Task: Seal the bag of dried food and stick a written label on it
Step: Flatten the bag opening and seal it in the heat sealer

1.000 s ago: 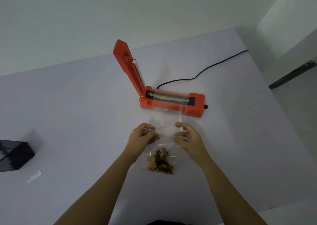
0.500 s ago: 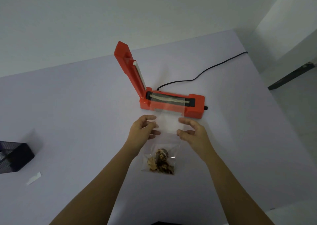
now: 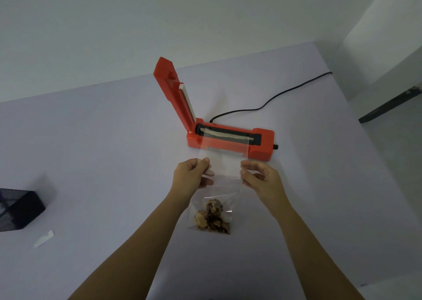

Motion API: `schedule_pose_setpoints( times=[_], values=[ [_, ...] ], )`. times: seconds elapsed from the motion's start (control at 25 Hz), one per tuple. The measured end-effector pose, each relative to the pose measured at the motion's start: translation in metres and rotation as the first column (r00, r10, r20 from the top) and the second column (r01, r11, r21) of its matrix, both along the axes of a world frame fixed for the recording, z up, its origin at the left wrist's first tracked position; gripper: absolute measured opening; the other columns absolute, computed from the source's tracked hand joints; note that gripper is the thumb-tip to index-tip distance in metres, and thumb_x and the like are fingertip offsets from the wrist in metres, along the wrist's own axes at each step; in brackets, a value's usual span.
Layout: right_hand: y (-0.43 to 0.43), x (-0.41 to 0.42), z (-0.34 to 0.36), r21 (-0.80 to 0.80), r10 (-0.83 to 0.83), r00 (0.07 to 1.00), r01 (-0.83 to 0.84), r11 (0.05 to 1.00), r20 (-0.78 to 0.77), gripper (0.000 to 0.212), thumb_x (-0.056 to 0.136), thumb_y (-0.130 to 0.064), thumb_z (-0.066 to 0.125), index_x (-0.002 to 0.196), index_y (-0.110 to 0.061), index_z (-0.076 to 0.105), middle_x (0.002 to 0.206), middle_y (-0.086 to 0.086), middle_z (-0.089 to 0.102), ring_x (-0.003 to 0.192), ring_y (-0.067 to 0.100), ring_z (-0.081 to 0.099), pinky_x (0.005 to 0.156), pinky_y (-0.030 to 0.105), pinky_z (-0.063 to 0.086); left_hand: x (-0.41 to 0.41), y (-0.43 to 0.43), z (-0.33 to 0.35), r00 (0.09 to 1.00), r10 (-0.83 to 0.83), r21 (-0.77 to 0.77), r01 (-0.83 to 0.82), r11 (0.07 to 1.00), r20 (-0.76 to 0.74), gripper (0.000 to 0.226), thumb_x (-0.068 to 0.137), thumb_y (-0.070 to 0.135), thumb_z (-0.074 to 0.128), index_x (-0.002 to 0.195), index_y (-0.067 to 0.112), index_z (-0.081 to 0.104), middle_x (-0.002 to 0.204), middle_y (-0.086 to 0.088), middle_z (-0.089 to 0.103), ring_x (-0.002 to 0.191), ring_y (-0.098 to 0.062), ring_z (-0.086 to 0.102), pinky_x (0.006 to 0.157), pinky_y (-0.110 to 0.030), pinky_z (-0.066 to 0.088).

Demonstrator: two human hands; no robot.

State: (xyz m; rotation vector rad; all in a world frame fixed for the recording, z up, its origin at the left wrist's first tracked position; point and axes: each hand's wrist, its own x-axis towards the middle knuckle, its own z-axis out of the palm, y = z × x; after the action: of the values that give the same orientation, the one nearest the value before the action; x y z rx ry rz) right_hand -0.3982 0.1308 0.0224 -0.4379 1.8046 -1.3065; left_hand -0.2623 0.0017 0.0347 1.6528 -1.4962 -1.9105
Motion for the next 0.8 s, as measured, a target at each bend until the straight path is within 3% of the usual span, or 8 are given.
schedule_pose_setpoints(
  times=[0.12, 0.24, 0.36, 0.44, 0.52, 0.64, 0.8],
  values=[
    [-0.007, -0.005, 0.006, 0.044, -0.015, 0.971, 0.026, 0.999, -0.241, 0.017, 0.087, -0.02, 0.062, 0.102, -0.027, 0.061, 0.107, -0.009, 0.06, 0.091, 0.0, 0.058, 0.084, 0.024, 0.05, 0.0, -0.002, 0.0, 1.0, 0.011, 0.03, -0.011, 0.999, -0.004, 0.024, 0.093, 0.029, 0.056, 0.079, 0.01, 0.064, 0.073, -0.004, 0.071, 0.055, -0.017, 0.066, 0.05, -0.02, 0.051],
    [-0.035, -0.024, 0.045, -0.123, -0.105, 0.817, 0.042, 0.992, -0.567, 0.015, 0.09, -0.015, 0.058, 0.102, -0.023, 0.061, 0.1, -0.007, 0.059, 0.092, 0.006, 0.056, 0.088, 0.028, 0.048, -0.002, -0.005, -0.001, 1.0, 0.003, 0.051, -0.003, 0.999, -0.01, 0.025, 0.092, 0.03, 0.056, 0.079, 0.011, 0.064, 0.074, -0.003, 0.072, 0.056, -0.017, 0.066, 0.054, -0.023, 0.052],
    [-0.083, -0.042, 0.117, -0.322, -0.139, 0.636, -0.181, 0.929, -0.759, 0.018, 0.093, -0.012, 0.052, 0.107, -0.01, 0.063, 0.106, -0.003, 0.062, 0.1, 0.005, 0.055, 0.092, 0.016, 0.042, -0.004, -0.005, -0.002, 1.0, -0.004, 0.082, 0.005, 0.997, -0.007, 0.025, 0.092, 0.032, 0.057, 0.081, 0.011, 0.064, 0.075, -0.002, 0.072, 0.056, -0.016, 0.066, 0.057, -0.024, 0.052],
    [-0.116, -0.043, 0.156, -0.349, -0.105, 0.523, -0.394, 0.85, -0.846, 0.022, 0.094, -0.013, 0.049, 0.112, -0.006, 0.061, 0.111, 0.001, 0.063, 0.107, 0.011, 0.057, 0.096, 0.026, 0.044, -0.004, -0.006, -0.002, 1.0, -0.004, 0.094, 0.004, 0.996, 0.0, 0.024, 0.092, 0.032, 0.057, 0.082, 0.011, 0.064, 0.074, -0.001, 0.071, 0.056, -0.015, 0.066, 0.058, -0.025, 0.052],
    [-0.142, -0.038, 0.175, -0.192, 0.035, 0.355, -0.583, 0.789, -0.934, 0.03, 0.096, -0.019, 0.045, 0.122, -0.009, 0.056, 0.127, 0.005, 0.059, 0.121, 0.017, 0.051, 0.104, 0.033, 0.037, -0.005, -0.007, -0.002, 1.0, -0.01, 0.093, 0.01, 0.996, -0.001, 0.024, 0.092, 0.032, 0.057, 0.082, 0.011, 0.064, 0.074, -0.001, 0.072, 0.056, -0.015, 0.066, 0.059, -0.025, 0.052],
    [-0.163, -0.03, 0.179, 0.12, 0.272, 0.102, -0.712, 0.692, -0.957, 0.039, 0.097, -0.031, 0.039, 0.134, -0.019, 0.046, 0.143, -0.001, 0.045, 0.136, 0.019, 0.034, 0.11, 0.04, 0.025, -0.006, -0.007, -0.001, 1.0, -0.023, 0.092, 0.023, 0.996, -0.004, 0.025, 0.092, 0.031, 0.056, 0.082, 0.01, 0.064, 0.077, -0.004, 0.072, 0.056, -0.015, 0.067, 0.059, -0.026, 0.052],
    [-0.166, -0.027, 0.172, 0.252, 0.364, -0.005, -0.731, 0.634, -0.931, 0.039, 0.095, -0.036, 0.042, 0.13, -0.022, 0.051, 0.137, -0.006, 0.051, 0.137, 0.019, 0.032, 0.107, 0.041, 0.025, -0.006, -0.005, -0.005, 0.999, -0.035, 0.093, 0.035, 0.995, 0.001, 0.025, 0.092, 0.03, 0.057, 0.081, 0.009, 0.064, 0.077, -0.005, 0.071, 0.057, -0.018, 0.067, 0.059, -0.027, 0.053]
  ],
)
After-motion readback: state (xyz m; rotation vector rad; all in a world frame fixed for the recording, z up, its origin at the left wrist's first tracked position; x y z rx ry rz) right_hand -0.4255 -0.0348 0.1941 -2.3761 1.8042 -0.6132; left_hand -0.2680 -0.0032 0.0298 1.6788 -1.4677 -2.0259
